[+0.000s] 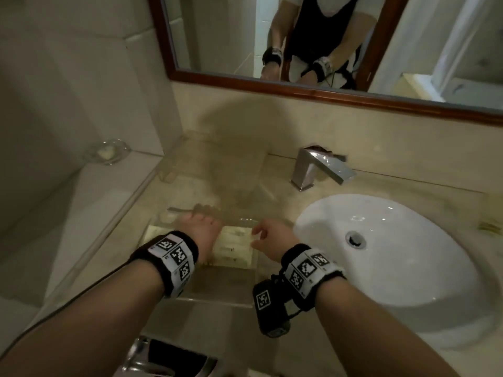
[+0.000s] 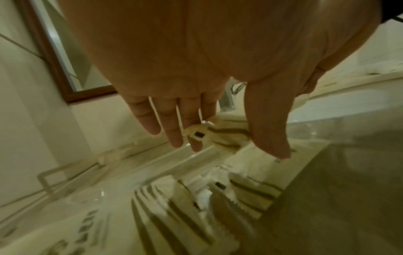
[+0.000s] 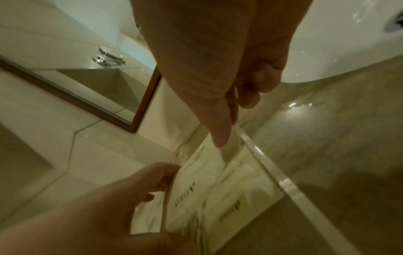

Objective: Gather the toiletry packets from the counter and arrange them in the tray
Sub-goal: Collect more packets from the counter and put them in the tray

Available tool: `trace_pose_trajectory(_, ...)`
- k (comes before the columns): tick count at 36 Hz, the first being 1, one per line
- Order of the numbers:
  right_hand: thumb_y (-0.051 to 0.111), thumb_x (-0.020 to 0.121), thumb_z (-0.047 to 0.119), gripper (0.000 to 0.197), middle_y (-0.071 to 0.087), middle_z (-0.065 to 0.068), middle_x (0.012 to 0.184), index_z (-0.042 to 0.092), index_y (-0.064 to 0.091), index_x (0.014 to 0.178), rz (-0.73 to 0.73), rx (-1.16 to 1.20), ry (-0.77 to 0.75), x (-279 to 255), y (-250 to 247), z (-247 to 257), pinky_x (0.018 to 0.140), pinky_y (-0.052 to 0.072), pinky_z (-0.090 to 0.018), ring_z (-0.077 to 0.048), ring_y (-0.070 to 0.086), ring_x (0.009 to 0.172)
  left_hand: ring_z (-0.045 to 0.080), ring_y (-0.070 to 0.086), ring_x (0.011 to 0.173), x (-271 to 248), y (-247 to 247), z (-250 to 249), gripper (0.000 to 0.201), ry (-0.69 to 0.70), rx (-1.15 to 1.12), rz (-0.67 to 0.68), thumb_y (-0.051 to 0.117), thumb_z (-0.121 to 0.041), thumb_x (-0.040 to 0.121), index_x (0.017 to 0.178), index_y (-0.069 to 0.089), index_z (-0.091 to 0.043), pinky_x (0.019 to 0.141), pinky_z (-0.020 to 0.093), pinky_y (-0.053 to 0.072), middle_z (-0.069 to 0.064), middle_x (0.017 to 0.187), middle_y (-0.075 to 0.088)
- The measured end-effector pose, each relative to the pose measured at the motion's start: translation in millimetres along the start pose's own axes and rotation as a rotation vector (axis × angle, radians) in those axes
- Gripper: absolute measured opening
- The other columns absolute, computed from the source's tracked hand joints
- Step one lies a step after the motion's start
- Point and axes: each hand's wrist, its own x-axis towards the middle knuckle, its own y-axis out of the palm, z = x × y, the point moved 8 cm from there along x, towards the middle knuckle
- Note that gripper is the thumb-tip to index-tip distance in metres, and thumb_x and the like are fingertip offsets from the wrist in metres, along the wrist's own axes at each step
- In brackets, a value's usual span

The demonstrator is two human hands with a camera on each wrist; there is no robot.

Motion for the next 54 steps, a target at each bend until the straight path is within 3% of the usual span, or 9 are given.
trace_pose_trajectory(2, 0.067, 0.083, 0.029, 0.044, 0.052, -0.002, 0.123, 0.02, 0.053, 0.124, -0.043, -0.076, -0.017, 1, 1, 1, 0.088, 0.044, -0.027, -0.019, 0.055, 0.108, 0.022, 0.042, 0.128, 6, 6, -3, 0.068, 0.011, 0.024, 0.017, 0.065, -0.045, 0.074, 0.134, 0.038, -0.026, 0.109, 0.038, 0.026, 0.0, 0.139, 0.046)
trace_pose_trajectory(4, 0.07, 0.08, 0.03, 0.052, 0.045, -0.002, 0.133, 0.023, 0.05, 0.128, -0.061, -0.122, -0.07, 0, 5, 4, 0.097, 0.043, -0.03, -0.021, 0.051, 0.117, 0.023, 0.042, 0.129, 12, 11, -6, 0.066, 0.031, 0.052, 0.032, 0.065, -0.046, 0.075, 0.132, 0.039, -0.024, 0.108, 0.038, 0.027, 0.002, 0.138, 0.046)
trace_pose_trajectory(9, 0.071, 0.076, 0.038, 0.042, 0.051, 0.001, 0.128, 0.022, 0.057, 0.112, -0.007, -0.345, -0.209, -2, 16, 19, 0.096, 0.037, -0.031, -0.021, 0.044, 0.118, 0.026, 0.04, 0.13, 18, 20, -17, 0.074, 0.094, 0.059, 0.076, 0.067, -0.053, 0.072, 0.132, 0.039, -0.02, 0.109, 0.041, 0.027, 0.005, 0.139, 0.043)
trace_pose_trajectory(17, 0.068, 0.076, 0.039, 0.042, 0.05, 0.0, 0.126, 0.025, 0.056, 0.114, 0.073, -0.552, -0.212, 2, 33, 21, 0.099, 0.032, -0.036, -0.025, 0.039, 0.12, 0.026, 0.038, 0.13, 17, 19, -18, 0.08, 0.125, 0.077, 0.064, 0.07, -0.054, 0.068, 0.133, 0.037, -0.021, 0.108, 0.041, 0.028, 0.004, 0.138, 0.042)
trace_pose_trajectory(24, 0.068, 0.076, 0.038, 0.043, 0.048, -0.001, 0.127, 0.024, 0.056, 0.114, 0.07, -0.558, -0.185, 4, 36, 19, 0.098, 0.033, -0.036, -0.025, 0.04, 0.118, 0.025, 0.034, 0.133, 9, 21, -10, 0.082, 0.113, 0.033, 0.028, 0.068, -0.042, 0.072, 0.14, 0.027, -0.021, 0.109, 0.038, 0.023, 0.004, 0.142, 0.034)
trace_pose_trajectory(30, 0.067, 0.079, 0.035, 0.04, 0.045, -0.001, 0.133, 0.024, 0.057, 0.116, 0.086, -0.505, -0.164, -2, 32, 16, 0.1, 0.033, -0.037, -0.026, 0.039, 0.122, 0.023, 0.035, 0.133, 4, 18, -14, 0.081, 0.109, -0.015, 0.052, 0.066, -0.049, 0.075, 0.141, 0.027, -0.023, 0.111, 0.039, 0.023, 0.002, 0.143, 0.036)
trace_pose_trajectory(36, 0.066, 0.081, 0.034, 0.034, 0.047, 0.003, 0.134, 0.027, 0.061, 0.114, -0.004, -0.429, -0.203, -8, 20, 18, 0.103, 0.033, -0.035, -0.023, 0.039, 0.124, 0.021, 0.032, 0.136, 0, 9, -18, 0.087, 0.09, -0.059, 0.053, 0.064, -0.057, 0.073, 0.144, 0.023, -0.028, 0.112, 0.039, 0.023, -0.001, 0.148, 0.032)
trace_pose_trajectory(42, 0.062, 0.085, 0.034, 0.028, 0.05, 0.0, 0.133, 0.026, 0.062, 0.112, -0.073, -0.336, -0.194, -15, -4, 12, 0.107, 0.032, -0.035, -0.024, 0.039, 0.127, 0.021, 0.031, 0.138, -4, -7, -29, 0.078, 0.067, -0.059, 0.021, 0.057, -0.055, 0.081, 0.145, 0.022, -0.027, 0.113, 0.039, 0.024, 0.0, 0.15, 0.03)
trace_pose_trajectory(54, 0.06, 0.088, 0.034, 0.028, 0.047, -0.004, 0.135, 0.022, 0.063, 0.113, -0.202, -0.198, -0.092, -60, -77, -73, 0.108, 0.032, -0.034, -0.025, 0.04, 0.126, 0.025, 0.032, 0.137, 3, -56, -130, 0.071, 0.173, -0.072, -0.009, 0.05, -0.052, 0.087, 0.146, 0.02, -0.026, 0.11, 0.041, 0.029, 0.001, 0.153, 0.026)
